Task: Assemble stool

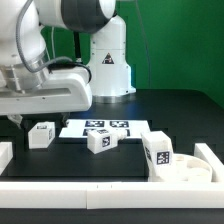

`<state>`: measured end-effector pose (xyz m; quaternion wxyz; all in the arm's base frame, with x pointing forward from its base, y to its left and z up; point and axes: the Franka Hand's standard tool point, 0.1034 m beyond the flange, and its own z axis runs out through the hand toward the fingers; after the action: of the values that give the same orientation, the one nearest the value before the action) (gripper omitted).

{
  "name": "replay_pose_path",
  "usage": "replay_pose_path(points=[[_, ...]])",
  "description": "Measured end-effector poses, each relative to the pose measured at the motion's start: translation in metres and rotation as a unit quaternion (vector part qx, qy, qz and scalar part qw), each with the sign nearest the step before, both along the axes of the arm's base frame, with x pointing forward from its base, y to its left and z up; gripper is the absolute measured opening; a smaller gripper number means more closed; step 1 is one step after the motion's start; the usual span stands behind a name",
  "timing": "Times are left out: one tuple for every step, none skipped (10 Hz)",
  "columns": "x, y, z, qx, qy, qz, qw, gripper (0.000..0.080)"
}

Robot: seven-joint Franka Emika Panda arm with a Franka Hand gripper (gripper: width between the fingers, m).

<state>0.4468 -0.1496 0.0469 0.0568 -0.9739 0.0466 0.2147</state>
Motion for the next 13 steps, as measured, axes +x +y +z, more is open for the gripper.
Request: replay_pose_path(points=[[-0.008, 0.003, 0.002, 0.005, 0.048, 0.0, 0.999, 0.0649], [-0.009, 0.006, 0.0, 0.012, 0.093, -0.009, 0.996, 0.0649], [-0.009, 0.008, -0.001, 0.019, 0.121, -0.007, 0.992, 0.0649], [-0.012, 0.01, -0.002, 0.028, 0.157, -0.007, 0.987, 0.0649], [-0.014, 0.008, -0.006, 0.034, 0.182, -0.006, 0.983, 0.0649], [-0.024, -0.006, -0.011, 0.039, 0.202, 0.004, 0.979, 0.0649], [-0.028, -0.021, -0.008, 0.033, 0.219, -0.002, 0.975, 0.0649], [-0.027, -0.031, -0.007, 0.028, 0.236, -0.003, 0.971, 0.0649], [-0.026, -0.033, -0.011, 0.018, 0.248, -0.019, 0.968, 0.0649], [-0.027, -0.032, -0.014, 0.008, 0.255, -0.038, 0.966, 0.0649], [-0.027, -0.033, -0.014, 0.009, 0.254, -0.035, 0.966, 0.0649], [-0.028, -0.033, -0.014, 0.009, 0.254, -0.035, 0.966, 0.0649], [-0.029, -0.032, -0.014, 0.008, 0.258, -0.039, 0.965, 0.0649]])
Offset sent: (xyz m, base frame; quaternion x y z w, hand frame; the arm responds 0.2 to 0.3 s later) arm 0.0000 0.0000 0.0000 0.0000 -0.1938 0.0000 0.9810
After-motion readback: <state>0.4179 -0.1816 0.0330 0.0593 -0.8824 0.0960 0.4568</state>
